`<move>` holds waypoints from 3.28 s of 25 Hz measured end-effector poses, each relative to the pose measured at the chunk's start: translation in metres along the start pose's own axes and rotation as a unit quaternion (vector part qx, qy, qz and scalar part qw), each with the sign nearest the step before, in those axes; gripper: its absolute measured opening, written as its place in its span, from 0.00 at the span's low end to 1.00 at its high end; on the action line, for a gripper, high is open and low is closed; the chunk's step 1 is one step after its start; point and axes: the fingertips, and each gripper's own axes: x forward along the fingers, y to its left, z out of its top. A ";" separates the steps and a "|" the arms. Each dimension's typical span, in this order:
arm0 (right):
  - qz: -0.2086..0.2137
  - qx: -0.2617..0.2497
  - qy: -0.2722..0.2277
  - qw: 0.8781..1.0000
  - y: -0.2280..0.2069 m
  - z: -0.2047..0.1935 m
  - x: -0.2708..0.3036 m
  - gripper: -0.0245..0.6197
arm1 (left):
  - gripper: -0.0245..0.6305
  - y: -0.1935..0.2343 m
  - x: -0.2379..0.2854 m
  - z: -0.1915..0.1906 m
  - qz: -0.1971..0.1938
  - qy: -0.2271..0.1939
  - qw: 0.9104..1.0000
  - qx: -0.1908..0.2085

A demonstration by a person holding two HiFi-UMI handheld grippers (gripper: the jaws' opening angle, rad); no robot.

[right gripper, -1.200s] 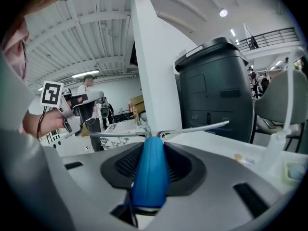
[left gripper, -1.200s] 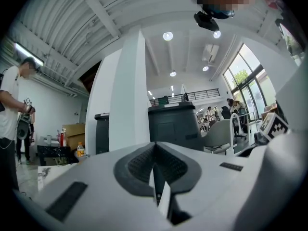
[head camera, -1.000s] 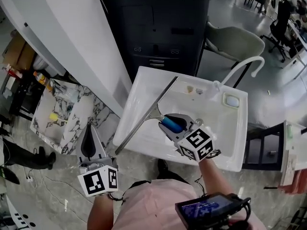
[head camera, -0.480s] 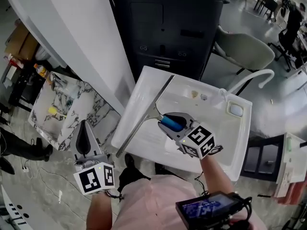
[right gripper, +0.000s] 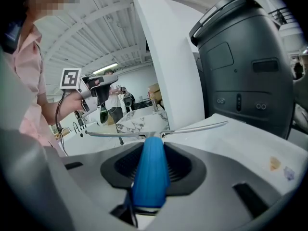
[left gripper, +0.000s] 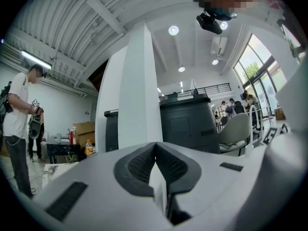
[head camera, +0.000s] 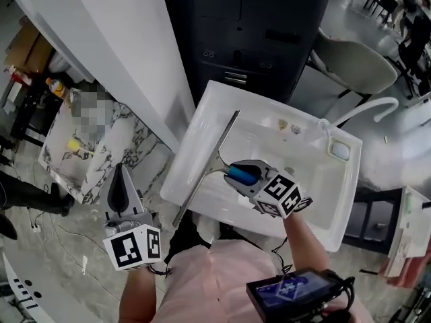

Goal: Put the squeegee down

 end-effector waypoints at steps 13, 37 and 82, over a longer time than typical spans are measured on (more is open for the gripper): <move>0.026 0.025 0.033 0.999 -0.002 -0.043 0.021 0.24 | 0.05 0.011 -0.003 -0.007 -0.001 0.016 1.000 0.019; 0.042 0.050 0.081 0.995 -0.016 -0.089 0.046 0.24 | 0.05 0.014 0.012 -0.029 -0.012 0.050 0.998 0.032; -0.097 0.015 -0.097 0.990 -0.008 0.066 -0.031 0.30 | 0.05 -0.070 0.008 0.016 -0.088 -0.018 0.996 0.001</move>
